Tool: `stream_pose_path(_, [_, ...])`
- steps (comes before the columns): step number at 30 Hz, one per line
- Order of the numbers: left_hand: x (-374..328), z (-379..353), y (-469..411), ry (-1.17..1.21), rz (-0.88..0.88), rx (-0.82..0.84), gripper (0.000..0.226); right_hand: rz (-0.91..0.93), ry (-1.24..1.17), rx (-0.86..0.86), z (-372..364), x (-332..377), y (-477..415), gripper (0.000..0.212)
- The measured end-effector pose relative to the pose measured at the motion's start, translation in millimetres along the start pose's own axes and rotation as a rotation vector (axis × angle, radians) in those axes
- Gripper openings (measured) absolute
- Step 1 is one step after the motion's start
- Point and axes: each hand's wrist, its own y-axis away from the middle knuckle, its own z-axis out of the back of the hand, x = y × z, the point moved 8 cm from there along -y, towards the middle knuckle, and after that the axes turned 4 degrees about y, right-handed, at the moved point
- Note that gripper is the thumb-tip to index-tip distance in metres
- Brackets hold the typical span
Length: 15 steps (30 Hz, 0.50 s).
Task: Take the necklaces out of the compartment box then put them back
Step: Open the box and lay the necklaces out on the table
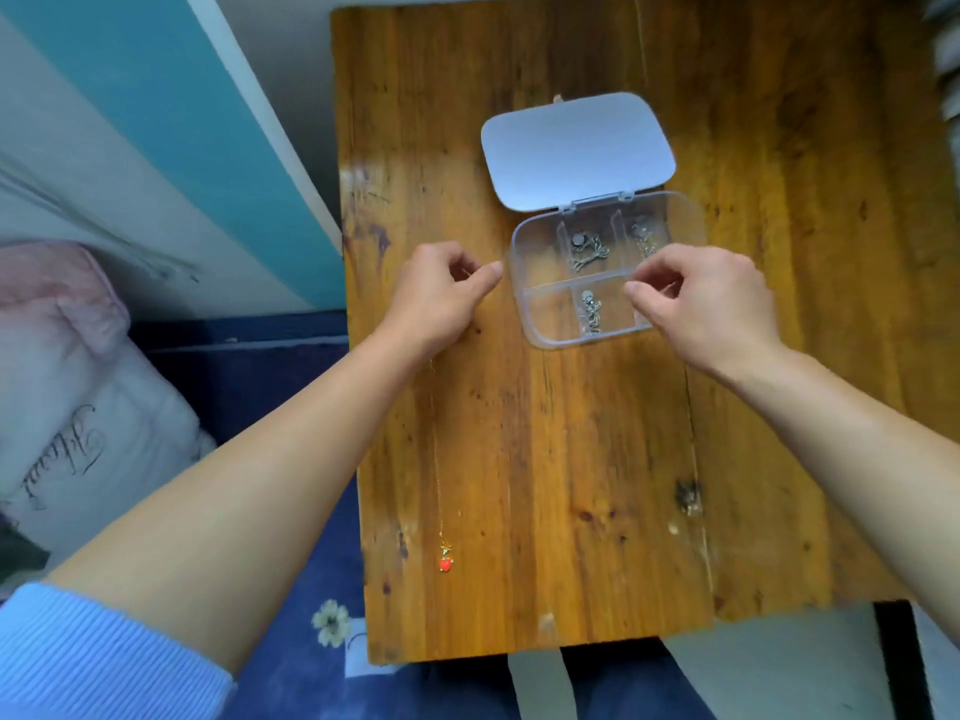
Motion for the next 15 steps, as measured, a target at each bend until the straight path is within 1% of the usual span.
stream_pose_path(3, [3.7, -25.0, -3.9, 0.123, 0.086, 0.044, 0.022, 0.049, 0.174, 0.163, -25.0, 9.7, -28.2, 0.017])
stream_pose_path(5, [9.5, -31.0, -4.9, 0.182, 0.136, 0.035, 0.022, 0.117, 0.284, 0.159, -39.4, 21.9, -32.0, 0.019])
stream_pose_path(7, [13.3, -28.7, -6.3, 0.192, 0.164, 0.006, 0.021, 0.144, 0.339, 0.081, -42.4, 27.1, -31.2, 0.021])
stream_pose_path(9, [13.1, -24.6, -6.8, 0.178, 0.176, -0.015, 0.02, 0.14, 0.3, 0.026, -40.5, 25.1, -29.5, 0.02])
stream_pose_path(10, [12.7, -23.7, -6.5, 0.176, 0.184, -0.019, 0.02, 0.137, 0.264, 0.029, -40.5, 23.3, -28.7, 0.018])
stream_pose_path(13, [11.5, -22.7, -3.9, 0.165, 0.204, -0.023, 0.02, 0.14, 0.152, 0.098, -43.6, 20.0, -25.0, 0.011])
stream_pose_path(15, [10.4, -22.1, -1.5, 0.15, 0.212, -0.034, 0.022, 0.145, 0.02, 0.117, -38.0, 16.5, -20.8, 0.008])
